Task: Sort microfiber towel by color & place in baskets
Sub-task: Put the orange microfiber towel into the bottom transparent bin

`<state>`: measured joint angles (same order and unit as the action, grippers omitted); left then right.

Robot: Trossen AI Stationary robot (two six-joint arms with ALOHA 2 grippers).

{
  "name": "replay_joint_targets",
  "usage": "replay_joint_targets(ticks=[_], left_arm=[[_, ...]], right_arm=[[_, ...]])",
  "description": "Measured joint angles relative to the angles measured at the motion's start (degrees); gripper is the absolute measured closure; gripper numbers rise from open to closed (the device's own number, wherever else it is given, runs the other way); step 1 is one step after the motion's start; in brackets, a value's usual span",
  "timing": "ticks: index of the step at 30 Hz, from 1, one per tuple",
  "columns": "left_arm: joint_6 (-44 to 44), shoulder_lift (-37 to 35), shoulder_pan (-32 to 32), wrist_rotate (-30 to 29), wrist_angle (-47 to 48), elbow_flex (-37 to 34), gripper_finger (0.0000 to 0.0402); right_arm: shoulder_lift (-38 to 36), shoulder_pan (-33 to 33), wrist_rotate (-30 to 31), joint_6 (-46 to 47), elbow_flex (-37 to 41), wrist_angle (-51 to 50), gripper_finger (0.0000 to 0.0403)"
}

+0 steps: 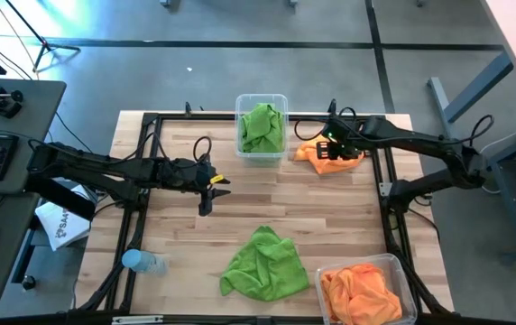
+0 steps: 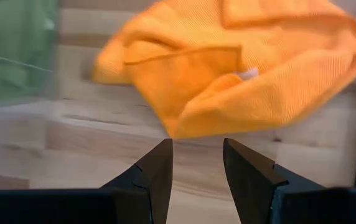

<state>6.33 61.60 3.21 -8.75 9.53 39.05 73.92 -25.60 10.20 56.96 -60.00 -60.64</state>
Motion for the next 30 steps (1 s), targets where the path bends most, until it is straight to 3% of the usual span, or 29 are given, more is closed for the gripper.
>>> replay_joint_targets(ticks=[5,10,19,24,30], left_arm=[[0.0,0.0,0.0,0.0,0.0,0.0,0.0269],[0.0,0.0,0.0,0.0,0.0,0.0,0.0269],[0.0,0.0,0.0,0.0,0.0,0.0,0.0269],[0.0,0.0,0.0,0.0,0.1,0.0,0.0269],[0.0,0.0,0.0,0.0,0.1,0.0,0.0269]], right_arm=[[2.1,0.0,-2.8,4.2,3.9,0.1,0.0265],[4.5,1.4,-0.7,7.4,5.8,1.1,0.0265],[9.3,6.7,0.1,12.8,11.3,13.4,0.0265],[11.5,8.3,5.4,17.8,12.9,16.2,0.0265],[15.0,9.5,7.3,19.1,13.1,20.6,0.0265]])
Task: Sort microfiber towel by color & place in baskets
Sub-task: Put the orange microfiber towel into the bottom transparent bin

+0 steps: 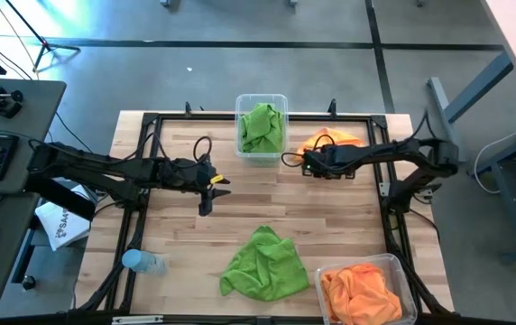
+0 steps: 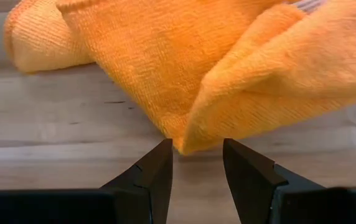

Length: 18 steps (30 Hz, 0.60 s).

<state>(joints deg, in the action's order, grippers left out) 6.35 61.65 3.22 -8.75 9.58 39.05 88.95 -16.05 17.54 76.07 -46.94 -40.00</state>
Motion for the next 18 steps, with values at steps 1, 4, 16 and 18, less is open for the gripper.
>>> replay_joint_targets(ticks=[1,4,16,18], left_arm=[[0.0,0.2,0.0,0.0,0.0,0.0,0.0269],[0.0,1.1,0.0,0.0,0.1,0.0,0.0269],[0.0,6.3,0.0,0.0,-0.8,0.0,0.0269],[0.0,6.3,0.0,0.0,-1.6,0.0,0.0269]], right_arm=[[0.7,0.2,0.6,0.1,0.0,0.5,0.0265],[2.7,0.3,1.4,0.5,0.0,2.0,0.0265],[6.6,0.4,7.7,-0.1,0.0,1.8,0.0287],[6.6,0.4,7.9,-1.5,0.0,1.7,0.0315]])
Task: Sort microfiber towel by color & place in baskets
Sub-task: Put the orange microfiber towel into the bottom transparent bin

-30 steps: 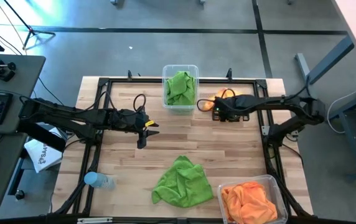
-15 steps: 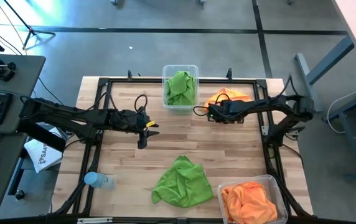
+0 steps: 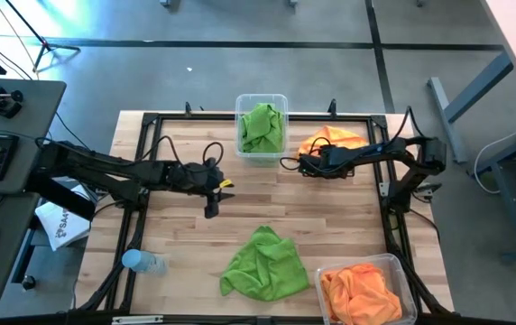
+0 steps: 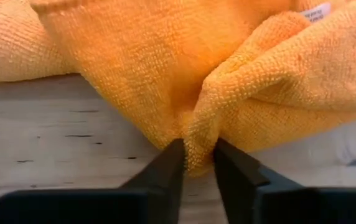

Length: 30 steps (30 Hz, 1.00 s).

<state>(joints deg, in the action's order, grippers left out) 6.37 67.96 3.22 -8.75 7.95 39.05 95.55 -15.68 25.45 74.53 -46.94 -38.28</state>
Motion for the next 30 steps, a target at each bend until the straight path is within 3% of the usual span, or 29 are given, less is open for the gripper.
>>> replay_joint_targets(ticks=[5,10,15,24,30], left_arm=[[0.0,-0.4,0.0,0.0,-2.0,0.0,0.0269],[0.5,-0.4,0.0,0.3,-1.6,0.0,0.0269],[0.6,-0.4,0.0,0.7,-1.5,0.0,0.0269],[1.4,-0.4,0.0,0.7,-1.5,0.0,0.0269],[2.6,-0.4,0.0,0.7,-1.6,0.0,0.0269]], right_arm=[[0.0,0.0,0.6,-4.0,0.0,0.0,0.0394],[-0.3,1.4,-0.2,-4.6,0.0,-0.2,0.0390],[-3.5,6.8,1.6,-2.2,0.0,-2.1,0.0395],[-18.1,22.3,9.5,6.8,-0.4,-10.3,0.0400],[-25.2,32.8,16.8,9.5,-7.6,-19.9,0.0402]])
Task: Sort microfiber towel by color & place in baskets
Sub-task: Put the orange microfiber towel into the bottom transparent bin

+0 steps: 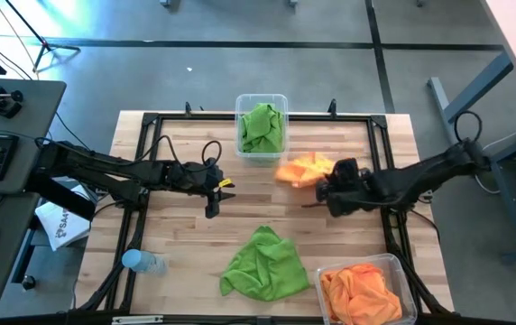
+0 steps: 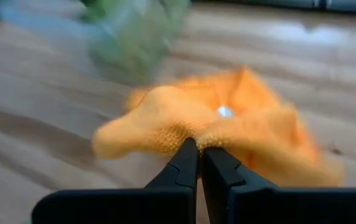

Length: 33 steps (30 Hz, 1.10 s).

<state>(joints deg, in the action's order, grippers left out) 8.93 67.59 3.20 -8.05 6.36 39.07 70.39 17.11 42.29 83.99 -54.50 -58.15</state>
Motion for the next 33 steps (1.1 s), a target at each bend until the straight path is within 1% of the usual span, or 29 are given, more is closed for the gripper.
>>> replay_joint_targets(ticks=[3,7,12,15,17,22,24,28,33], left_arm=[[0.6,0.0,0.0,0.0,-0.1,0.0,0.0269],[1.0,0.0,0.0,0.0,-0.2,0.0,0.0269],[2.0,0.0,0.0,0.0,-0.2,0.0,0.0269],[2.0,0.0,0.0,0.0,-0.2,0.0,0.0269],[2.0,0.0,0.0,0.0,-0.2,0.0,0.0269],[2.1,0.0,0.0,0.0,-0.2,0.0,0.0269],[2.1,0.0,0.0,0.0,-0.2,0.0,0.0269],[2.1,0.0,0.0,0.0,-0.2,0.0,0.0269],[3.0,0.0,0.0,0.0,-0.2,0.0,0.0269]], right_arm=[[0.0,4.7,4.2,1.6,-7.1,-7.0,0.0402],[3.1,9.0,7.2,2.5,-17.7,-15.6,0.0402],[8.6,13.1,6.2,0.8,-32.6,-25.8,0.0402],[11.9,16.5,6.9,0.4,-42.1,-30.7,0.0402],[13.7,18.8,8.3,-0.2,-48.2,-31.9,0.0403],[16.3,23.8,12.1,-3.9,-59.4,-31.8,0.0403],[16.8,25.3,11.0,-6.7,-62.4,-31.9,0.0403],[17.5,27.6,8.9,-7.5,-66.6,-31.9,0.0403],[17.5,31.0,2.6,-5.6,-72.2,-31.9,0.0403]])
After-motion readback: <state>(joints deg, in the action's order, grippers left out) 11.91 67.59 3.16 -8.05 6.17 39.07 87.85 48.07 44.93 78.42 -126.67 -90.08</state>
